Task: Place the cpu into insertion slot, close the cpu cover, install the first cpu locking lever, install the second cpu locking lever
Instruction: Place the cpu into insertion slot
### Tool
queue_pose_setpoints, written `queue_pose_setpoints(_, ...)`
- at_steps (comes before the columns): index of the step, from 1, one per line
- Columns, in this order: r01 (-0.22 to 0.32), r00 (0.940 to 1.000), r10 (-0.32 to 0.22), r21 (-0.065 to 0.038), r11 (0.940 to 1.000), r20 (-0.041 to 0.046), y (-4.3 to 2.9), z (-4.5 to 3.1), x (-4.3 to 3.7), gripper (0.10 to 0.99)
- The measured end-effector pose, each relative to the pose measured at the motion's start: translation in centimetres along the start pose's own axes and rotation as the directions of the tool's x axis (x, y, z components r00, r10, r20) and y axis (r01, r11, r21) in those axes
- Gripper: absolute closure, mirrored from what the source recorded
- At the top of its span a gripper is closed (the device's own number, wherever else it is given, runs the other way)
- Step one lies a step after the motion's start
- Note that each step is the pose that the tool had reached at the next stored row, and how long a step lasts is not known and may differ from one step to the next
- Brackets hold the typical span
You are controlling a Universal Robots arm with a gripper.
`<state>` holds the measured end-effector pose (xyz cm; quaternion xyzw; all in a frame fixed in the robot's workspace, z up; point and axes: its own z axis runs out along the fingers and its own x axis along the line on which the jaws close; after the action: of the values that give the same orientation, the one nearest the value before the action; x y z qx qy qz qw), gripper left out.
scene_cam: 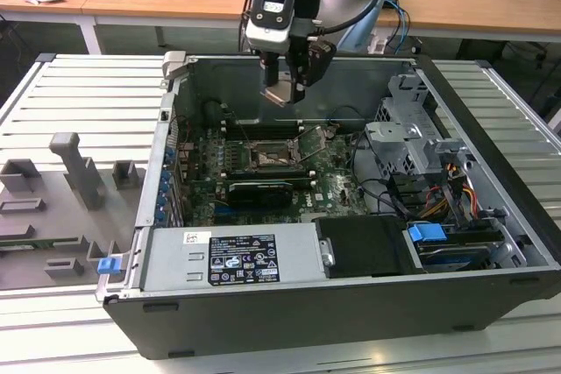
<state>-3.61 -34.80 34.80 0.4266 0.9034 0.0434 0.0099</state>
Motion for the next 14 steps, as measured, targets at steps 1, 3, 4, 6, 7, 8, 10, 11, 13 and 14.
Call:
queue_pose_setpoints(1,-0.015,0.9999,0.015,0.000,0.9999,0.0013,0.00,0.02,0.00,0.561)
queue_pose_setpoints(3,-0.070,0.9975,0.070,-0.002,0.9975,0.0061,-0.01,0.07,0.00,0.561)
queue_pose_setpoints(4,-0.088,0.9961,0.088,-0.002,0.9961,0.0075,-0.01,0.09,0.00,0.561)
queue_pose_setpoints(6,-0.118,0.9929,0.118,-0.003,0.9930,0.0103,-0.01,0.12,0.00,0.561)
queue_pose_setpoints(7,-0.135,0.9908,0.135,-0.003,0.9908,0.0116,-0.01,0.13,0.00,0.561)
queue_pose_setpoints(8,-0.144,0.9895,0.144,-0.004,0.9896,0.0124,-0.01,0.15,0.00,0.561)
queue_pose_setpoints(10,-0.169,0.9856,0.169,-0.004,0.9857,0.0145,-0.01,0.18,0.00,0.561)
queue_pose_setpoints(11,-0.177,0.9841,0.177,-0.005,0.9842,0.0151,-0.01,0.19,0.00,0.561)
queue_pose_setpoints(13,-0.192,0.9812,0.192,-0.005,0.9813,0.0164,-0.02,0.21,0.00,0.561)
queue_pose_setpoints(14,-0.204,0.9787,0.204,-0.006,0.9789,0.0175,-0.02,0.24,-0.01,0.561)
